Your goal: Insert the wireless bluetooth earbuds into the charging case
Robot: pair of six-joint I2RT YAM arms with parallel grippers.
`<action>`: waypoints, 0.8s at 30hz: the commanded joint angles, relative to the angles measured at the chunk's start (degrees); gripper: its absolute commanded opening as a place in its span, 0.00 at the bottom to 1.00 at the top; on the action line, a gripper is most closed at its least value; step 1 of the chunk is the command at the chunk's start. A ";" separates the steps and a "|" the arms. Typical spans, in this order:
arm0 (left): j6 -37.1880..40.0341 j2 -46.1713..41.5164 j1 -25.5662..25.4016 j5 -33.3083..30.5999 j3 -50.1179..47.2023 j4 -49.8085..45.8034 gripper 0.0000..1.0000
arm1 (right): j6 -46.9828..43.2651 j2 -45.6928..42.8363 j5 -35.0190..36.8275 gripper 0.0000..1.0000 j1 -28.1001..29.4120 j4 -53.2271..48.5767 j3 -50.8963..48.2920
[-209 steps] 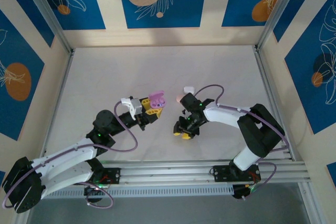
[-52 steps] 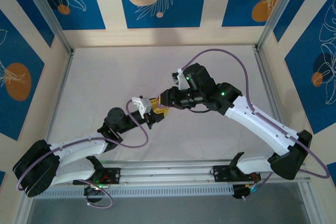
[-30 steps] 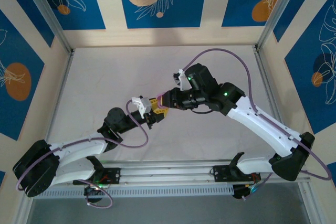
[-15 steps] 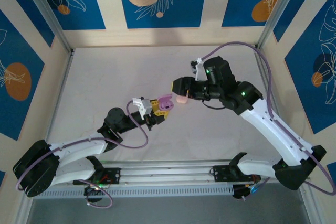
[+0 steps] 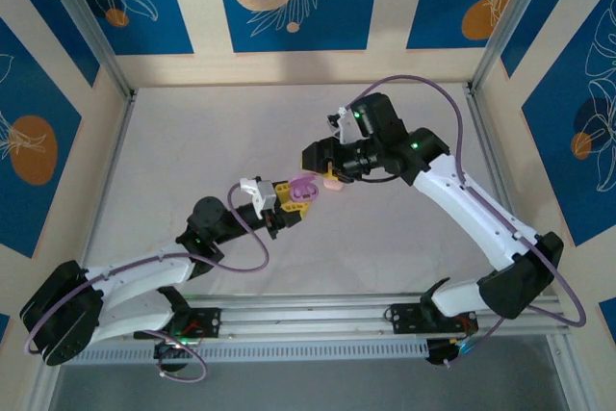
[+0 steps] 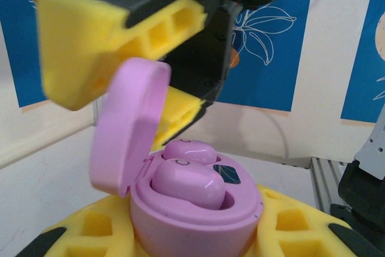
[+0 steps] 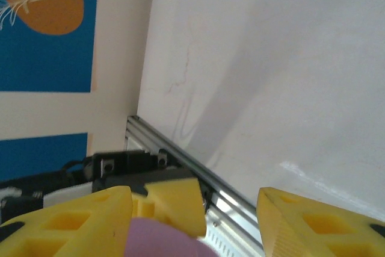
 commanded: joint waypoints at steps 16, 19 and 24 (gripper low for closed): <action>-3.51 0.54 -0.55 2.19 3.56 5.45 0.28 | 10.62 -8.22 -27.55 0.51 -3.31 24.06 -19.95; -3.57 0.88 -0.58 2.21 3.76 5.52 0.28 | 12.03 -8.02 -29.56 0.48 -3.31 27.46 -20.95; -3.37 1.15 -0.56 1.73 3.83 4.87 0.29 | 12.04 -7.91 -30.35 0.34 -3.71 28.11 -21.49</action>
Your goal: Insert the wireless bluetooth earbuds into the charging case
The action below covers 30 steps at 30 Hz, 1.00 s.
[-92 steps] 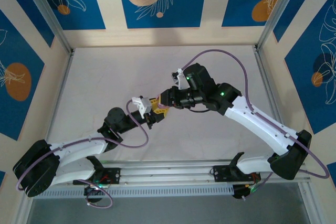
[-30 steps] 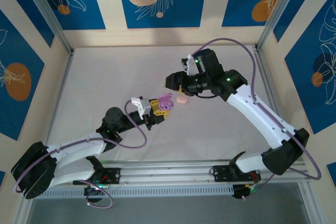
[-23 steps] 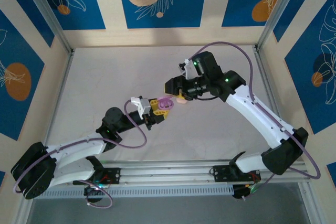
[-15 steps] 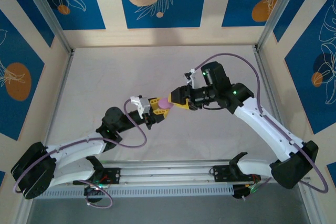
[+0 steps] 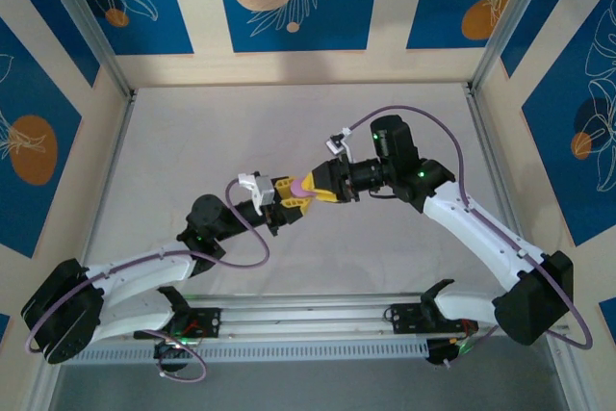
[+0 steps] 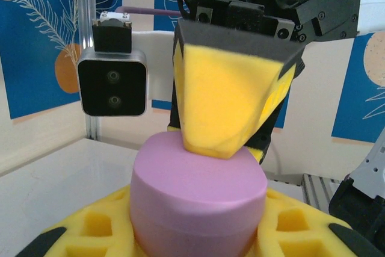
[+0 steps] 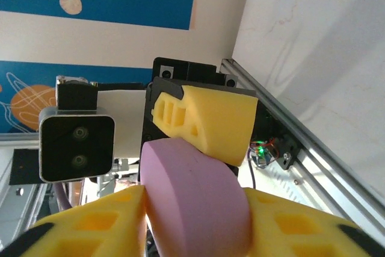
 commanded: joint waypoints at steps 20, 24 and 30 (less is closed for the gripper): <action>2.62 -4.00 -0.63 -8.24 0.90 -12.16 0.74 | 4.13 -8.55 16.32 0.16 -8.50 9.59 -17.07; 3.17 -8.12 -0.57 -14.54 -1.23 -13.93 0.76 | 5.27 -7.95 23.47 0.16 -12.49 10.29 -25.43; 3.36 -14.70 -0.57 -21.66 -2.05 -21.01 0.80 | 5.65 -0.72 21.17 0.17 -14.87 15.77 -31.03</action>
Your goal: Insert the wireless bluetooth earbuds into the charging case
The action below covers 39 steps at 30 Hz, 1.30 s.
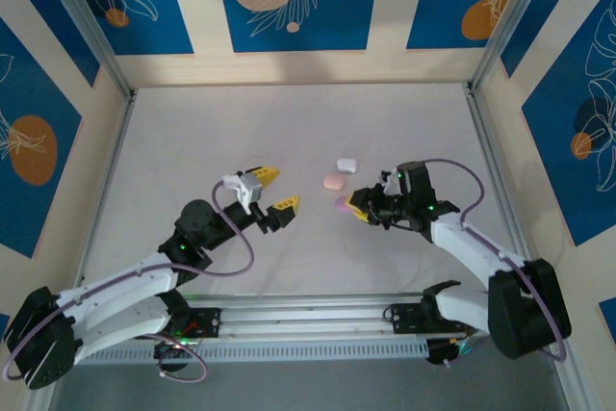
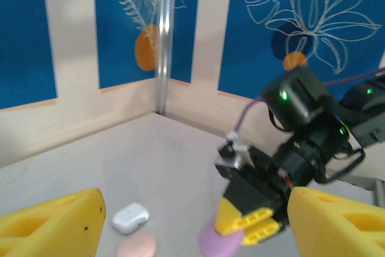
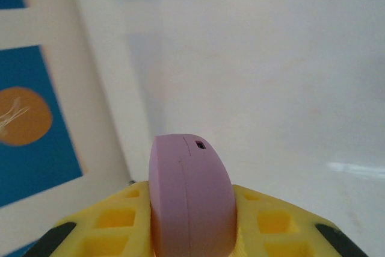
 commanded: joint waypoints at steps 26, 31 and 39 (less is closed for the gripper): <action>0.29 -5.60 -0.32 -10.83 0.30 -12.02 0.86 | -4.72 28.84 -2.16 0.29 3.93 9.61 5.85; -0.18 -5.37 -0.32 -10.94 0.92 -12.91 0.86 | -6.76 26.99 0.90 0.35 3.91 5.05 5.90; -0.06 -4.80 -0.32 -11.84 1.71 -13.61 0.86 | -9.75 22.00 4.65 0.60 3.73 -1.55 7.32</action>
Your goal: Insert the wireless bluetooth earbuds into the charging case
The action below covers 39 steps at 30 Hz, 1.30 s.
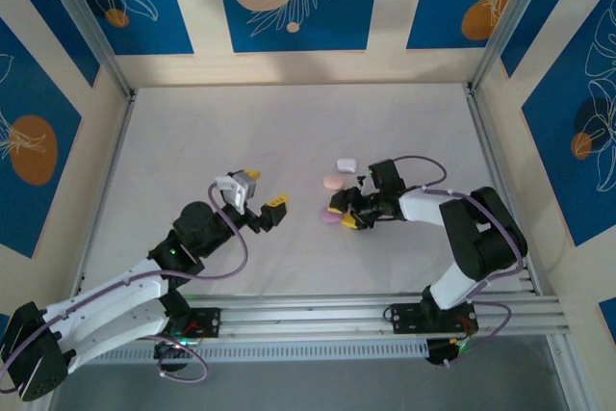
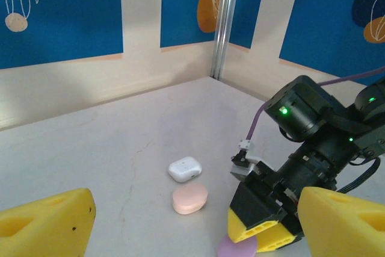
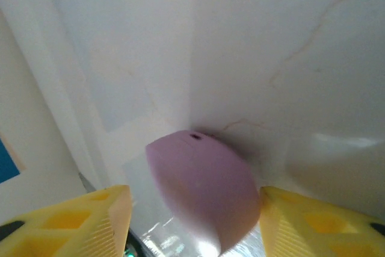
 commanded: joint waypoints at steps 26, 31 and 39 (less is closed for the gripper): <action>3.53 2.52 15.46 -22.47 3.76 -18.90 1.00 | -41.12 -35.18 54.22 0.81 -7.33 -3.41 -2.65; 4.51 7.41 30.90 -21.59 2.04 -16.22 1.00 | -48.50 -23.82 44.50 0.80 -15.00 10.64 -8.40; 7.73 25.01 36.96 -18.75 -2.77 3.90 1.00 | -50.81 -11.26 25.85 0.77 -19.83 35.11 -11.41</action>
